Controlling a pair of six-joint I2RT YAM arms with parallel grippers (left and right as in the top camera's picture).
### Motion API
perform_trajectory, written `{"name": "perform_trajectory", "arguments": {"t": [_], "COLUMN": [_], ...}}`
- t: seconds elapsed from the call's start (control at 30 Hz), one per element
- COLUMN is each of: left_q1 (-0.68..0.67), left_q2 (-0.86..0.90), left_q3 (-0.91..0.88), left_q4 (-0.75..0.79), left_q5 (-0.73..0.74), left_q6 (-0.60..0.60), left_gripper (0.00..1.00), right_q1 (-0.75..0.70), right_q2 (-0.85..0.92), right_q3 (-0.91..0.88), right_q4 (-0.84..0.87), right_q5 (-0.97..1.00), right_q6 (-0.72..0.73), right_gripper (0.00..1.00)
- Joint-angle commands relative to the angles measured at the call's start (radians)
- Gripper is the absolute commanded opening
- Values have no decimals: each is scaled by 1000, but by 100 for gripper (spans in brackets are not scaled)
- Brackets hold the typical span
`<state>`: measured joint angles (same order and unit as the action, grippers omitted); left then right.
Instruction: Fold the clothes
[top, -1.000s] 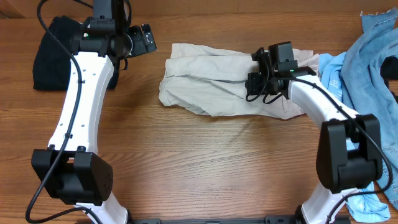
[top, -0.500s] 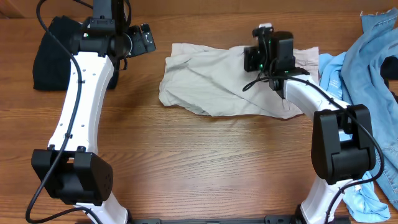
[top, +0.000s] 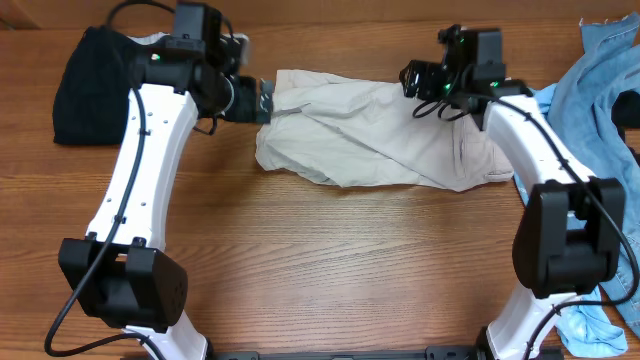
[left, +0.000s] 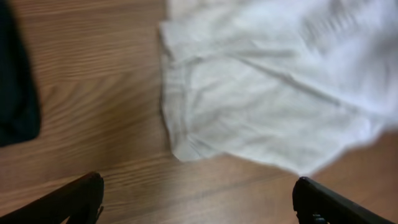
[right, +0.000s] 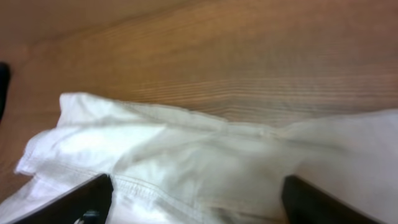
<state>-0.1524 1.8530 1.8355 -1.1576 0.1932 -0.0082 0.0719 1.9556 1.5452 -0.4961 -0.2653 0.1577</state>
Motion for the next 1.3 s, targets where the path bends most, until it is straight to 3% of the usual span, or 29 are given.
{"name": "perform_trajectory", "arguments": {"t": [0.0,0.17,0.4,0.63,0.93,0.97,1.0,1.03,1.07,1.1,1.17,1.27], "left_q1": [-21,-21,-26,-29,-76,-79,-80,-80,-80,-79,-76,-77], "left_q2": [21,155,301,377,457,459,460,460,460,460,460,460], "left_q3": [1,-1,-2,-1,-1,-1,-1,-1,-1,-1,-1,-1], "left_q4": [-1,96,210,383,468,491,517,549,577,612,661,696], "left_q5": [55,6,6,6,-42,-61,-92,-140,-186,-239,-303,-312], "left_q6": [259,344,470,446,502,502,495,463,413,346,265,254], "left_gripper": [100,100,100,91,89,83,66,37,23,15,12,4], "right_q1": [-6,-16,-16,-17,-17,-17,-17,-17,-17,-17,-17,-17], "right_q2": [-79,-82,-135,-291,-407,-407,-407,-407,-407,-407,-407,-407], "right_q3": [90,91,92,92,92,92,92,92,92,92,92,92], "right_q4": [-126,-249,-281,-290,-304,-312,-318,-320,-322,-325,-328,-330], "right_q5": [-32,-44,-76,-77,-43,-43,-42,-41,-32,-16,4,3], "right_q6": [0,1,-1,-5,-8,-8,-8,-8,-8,-8,-8,-8], "right_gripper": [100,100,100,100,100,100,100,100,100,100,100,100]}}
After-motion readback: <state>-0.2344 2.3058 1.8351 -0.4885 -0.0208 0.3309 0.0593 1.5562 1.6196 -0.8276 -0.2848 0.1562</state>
